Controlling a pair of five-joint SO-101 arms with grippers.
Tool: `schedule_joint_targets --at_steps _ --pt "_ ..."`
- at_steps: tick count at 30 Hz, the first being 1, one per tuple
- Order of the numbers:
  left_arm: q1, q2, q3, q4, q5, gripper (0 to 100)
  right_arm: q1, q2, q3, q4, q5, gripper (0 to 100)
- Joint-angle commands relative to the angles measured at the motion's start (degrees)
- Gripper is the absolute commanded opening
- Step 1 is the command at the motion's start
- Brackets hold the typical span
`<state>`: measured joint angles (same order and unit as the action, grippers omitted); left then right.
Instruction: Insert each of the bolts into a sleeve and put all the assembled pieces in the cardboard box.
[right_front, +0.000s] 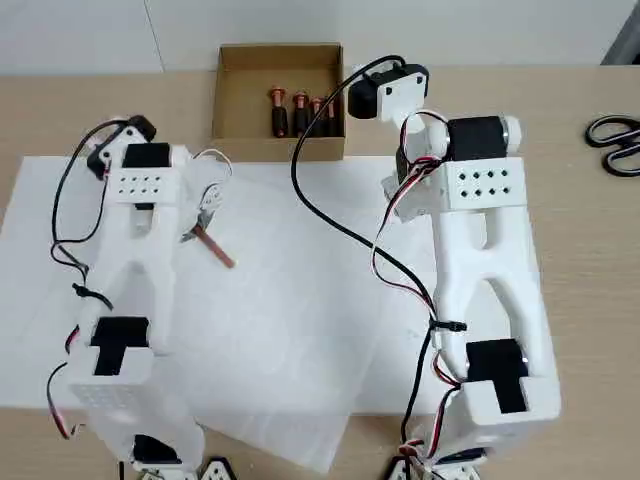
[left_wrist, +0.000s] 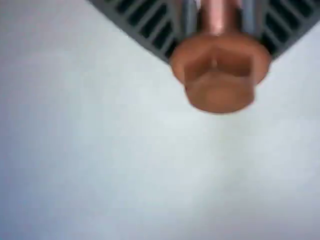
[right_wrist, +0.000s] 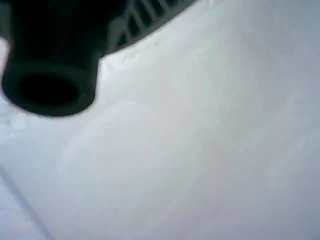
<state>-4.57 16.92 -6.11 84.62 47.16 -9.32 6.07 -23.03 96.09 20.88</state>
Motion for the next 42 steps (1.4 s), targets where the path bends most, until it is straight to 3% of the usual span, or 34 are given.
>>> schedule_joint_targets --at_steps 1,3,7,8,14,19,26,35,42 --pt "-0.26 -0.35 -2.77 2.29 -9.41 1 0.22 -3.65 -0.44 -0.22 -0.62 0.4" --pt "-0.35 -0.35 -2.68 2.37 -16.44 1 0.13 -3.65 -0.44 -0.22 -0.62 0.4" --pt "0.26 -0.35 -2.59 2.73 -37.45 1 0.04 -3.65 -0.44 -0.22 -0.62 0.4" --pt "0.53 -0.35 -2.59 3.25 -39.38 1 0.04 -3.65 -0.44 -0.22 -0.62 0.4" --pt "0.62 0.09 -2.07 4.75 -40.18 1 0.04 -3.65 -0.44 -0.13 -0.62 0.4" --pt "0.62 5.63 -1.8 4.48 -45.98 1 0.04 -3.65 -0.44 -0.04 -0.62 0.4" --pt "0.62 10.55 -1.8 -0.97 -47.38 1 0.04 -3.65 -0.26 0.04 -0.62 0.4" --pt "0.7 10.55 -1.8 -0.88 -48.7 8 0.04 -3.65 -0.26 0.04 -0.62 0.4" --pt "0.7 10.55 -1.8 -0.79 -49.23 8 0.04 -3.65 -0.26 -0.13 -0.62 0.4"
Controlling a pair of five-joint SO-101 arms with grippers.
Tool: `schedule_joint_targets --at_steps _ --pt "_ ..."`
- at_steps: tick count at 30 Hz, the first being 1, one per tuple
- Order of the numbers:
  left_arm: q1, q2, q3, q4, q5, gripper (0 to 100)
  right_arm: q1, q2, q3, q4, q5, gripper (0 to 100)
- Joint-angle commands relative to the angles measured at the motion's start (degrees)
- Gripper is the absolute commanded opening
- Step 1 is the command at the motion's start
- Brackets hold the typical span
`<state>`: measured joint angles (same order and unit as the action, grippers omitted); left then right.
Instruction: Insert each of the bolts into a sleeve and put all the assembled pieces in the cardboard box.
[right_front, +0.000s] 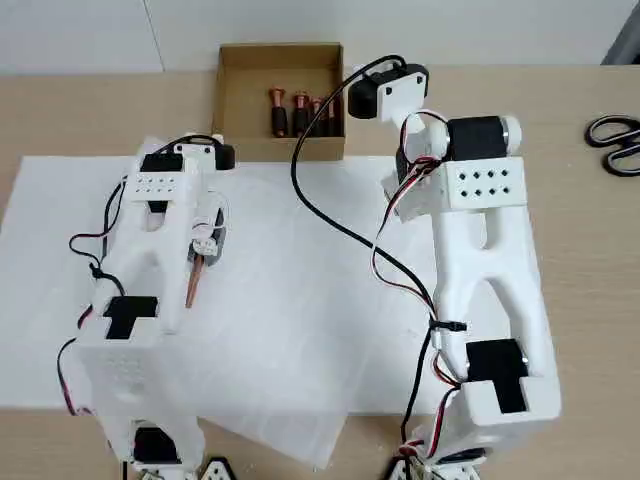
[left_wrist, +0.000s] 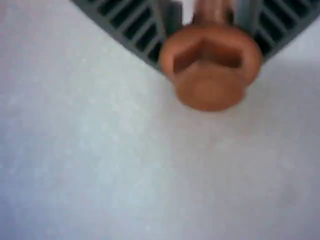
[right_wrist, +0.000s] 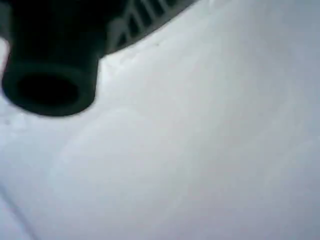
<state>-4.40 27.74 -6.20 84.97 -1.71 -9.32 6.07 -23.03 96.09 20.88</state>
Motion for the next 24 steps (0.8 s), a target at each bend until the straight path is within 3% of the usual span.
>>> schedule_joint_targets --at_steps 1,5,11,18,24 --pt "0.53 -0.26 -1.71 -1.14 -0.35 8 0.04 -3.65 -0.26 -0.13 -0.62 0.4" --pt "0.53 0.18 -1.54 -1.14 -0.35 0 0.04 -3.65 -0.26 -0.13 -0.62 0.4" --pt "0.62 -0.79 -1.8 -1.14 -0.18 1 0.04 -3.65 -0.26 -0.13 -0.62 0.4" --pt "2.64 -10.55 -1.8 3.16 -0.35 1 0.04 -4.18 -0.53 -0.13 -0.62 0.4" --pt "5.27 -21.71 -1.71 7.56 -0.35 1 0.04 -13.85 -0.26 -0.04 -0.62 0.4"
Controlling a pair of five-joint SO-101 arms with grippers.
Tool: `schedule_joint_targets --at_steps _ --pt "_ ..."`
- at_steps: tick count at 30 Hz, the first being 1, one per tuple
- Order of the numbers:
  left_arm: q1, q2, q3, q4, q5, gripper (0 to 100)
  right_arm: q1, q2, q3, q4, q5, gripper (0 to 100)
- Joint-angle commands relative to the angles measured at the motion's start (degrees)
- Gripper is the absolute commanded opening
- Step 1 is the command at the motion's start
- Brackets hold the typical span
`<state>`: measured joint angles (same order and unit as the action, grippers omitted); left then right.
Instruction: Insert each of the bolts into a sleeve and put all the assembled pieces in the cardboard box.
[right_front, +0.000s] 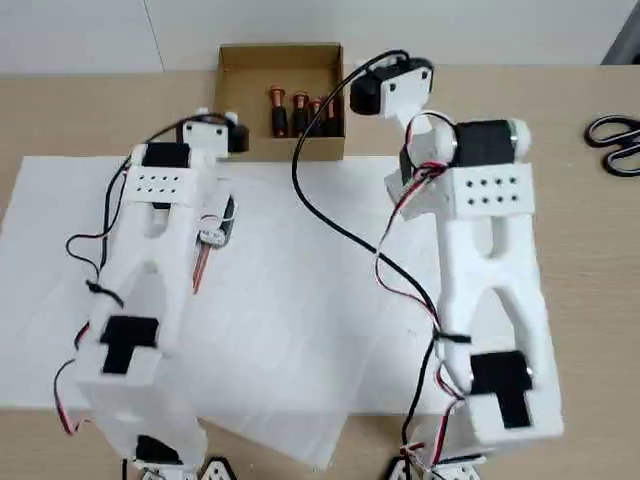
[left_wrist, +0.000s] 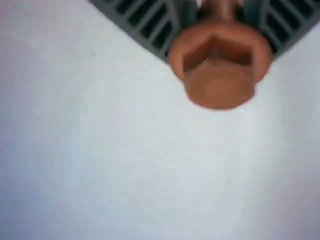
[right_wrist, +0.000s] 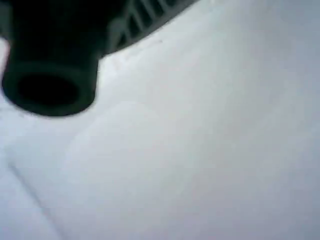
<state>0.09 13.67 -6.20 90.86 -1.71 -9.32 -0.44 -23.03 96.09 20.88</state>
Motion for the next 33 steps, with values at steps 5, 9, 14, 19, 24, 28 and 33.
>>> schedule_joint_targets --at_steps 5,9,14,19,24,28,33 --pt "1.23 -16.44 -1.63 4.13 -0.18 1 0.04 -15.52 0.35 0.22 -0.53 0.4" --pt "1.23 -22.59 -1.54 6.59 0.0 1 0.04 -22.99 5.36 0.13 -0.44 0.4" --pt "1.23 -28.57 -1.45 9.14 0.0 1 0.13 -33.45 15.03 -0.22 -0.35 0.4" --pt "1.32 -36.13 -1.45 8.7 0.0 1 0.13 -43.12 23.91 -0.31 -0.26 0.4" --pt "1.32 -42.9 -1.36 6.77 7.38 1 0.13 -51.65 34.73 -5.76 -0.26 0.4" --pt "1.32 -46.07 -0.22 4.04 16.18 1 0.04 -57.63 46.59 -13.14 -0.53 0.4" --pt "1.32 -50.11 5.67 -1.41 20.13 1 0.04 -66.24 59.43 -22.55 -0.62 0.4"
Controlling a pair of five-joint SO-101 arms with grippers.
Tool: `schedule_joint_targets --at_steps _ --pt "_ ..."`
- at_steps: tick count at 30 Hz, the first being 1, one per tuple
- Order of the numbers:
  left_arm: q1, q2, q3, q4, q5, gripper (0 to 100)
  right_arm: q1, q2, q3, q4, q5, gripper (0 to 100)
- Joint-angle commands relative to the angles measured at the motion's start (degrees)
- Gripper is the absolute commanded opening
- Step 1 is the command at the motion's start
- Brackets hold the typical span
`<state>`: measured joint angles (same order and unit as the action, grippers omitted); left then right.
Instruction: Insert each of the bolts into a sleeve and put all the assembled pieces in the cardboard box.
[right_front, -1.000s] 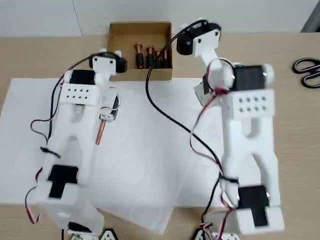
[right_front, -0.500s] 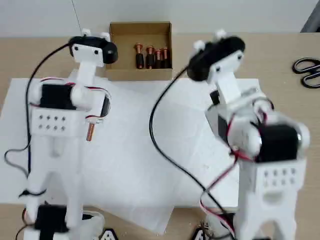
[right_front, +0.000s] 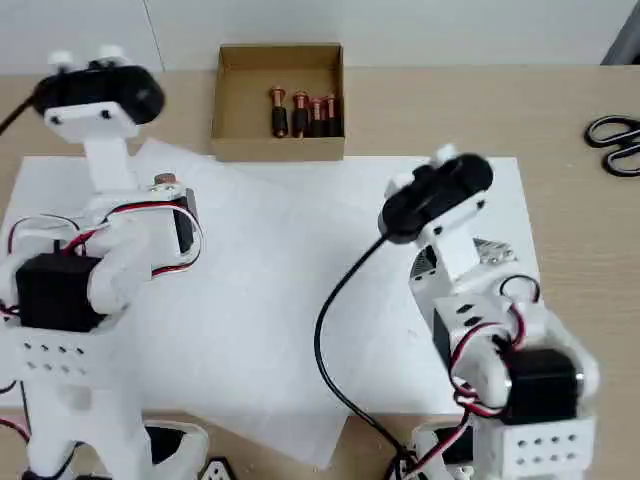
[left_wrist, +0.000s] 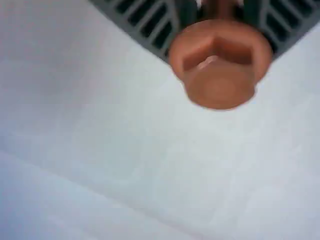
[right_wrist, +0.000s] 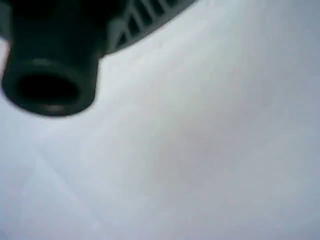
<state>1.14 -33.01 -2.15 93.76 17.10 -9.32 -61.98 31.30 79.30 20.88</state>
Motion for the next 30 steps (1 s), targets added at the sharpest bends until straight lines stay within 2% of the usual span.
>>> schedule_joint_targets --at_steps 1,5,11,17,21,23,27,30 --pt "0.26 -4.92 2.68 -5.89 1.41 1 0.04 -6.64 7.38 -8.31 -0.62 0.4" --pt "0.26 -12.13 7.34 -12.66 1.41 1 -0.84 -13.67 15.74 -15.52 -3.43 0.4" --pt "0.26 -20.22 18.51 -21.36 6.15 1 -9.8 -21.05 23.21 -18.24 -11.34 0.4" --pt "0.79 -21.1 25.8 -26.2 11.43 1 -13.67 -21.49 25.23 -18.24 -13.98 0.4" --pt "5.45 -21.19 29.23 -30.95 17.67 1 -15.87 -21.76 29.27 -18.86 -14.24 0.4" --pt "7.65 -20.92 30.99 -34.37 19.87 1 -17.45 -22.02 31.74 -20.44 -16.7 0.4" --pt "9.85 -20.92 35.38 -41.67 19.96 1 -18.15 -22.02 33.49 -22.81 -25.32 0.4" --pt "10.02 -20.92 37.58 -42.9 19.96 1 -18.24 -22.02 33.49 -23.16 -26.02 0.4"
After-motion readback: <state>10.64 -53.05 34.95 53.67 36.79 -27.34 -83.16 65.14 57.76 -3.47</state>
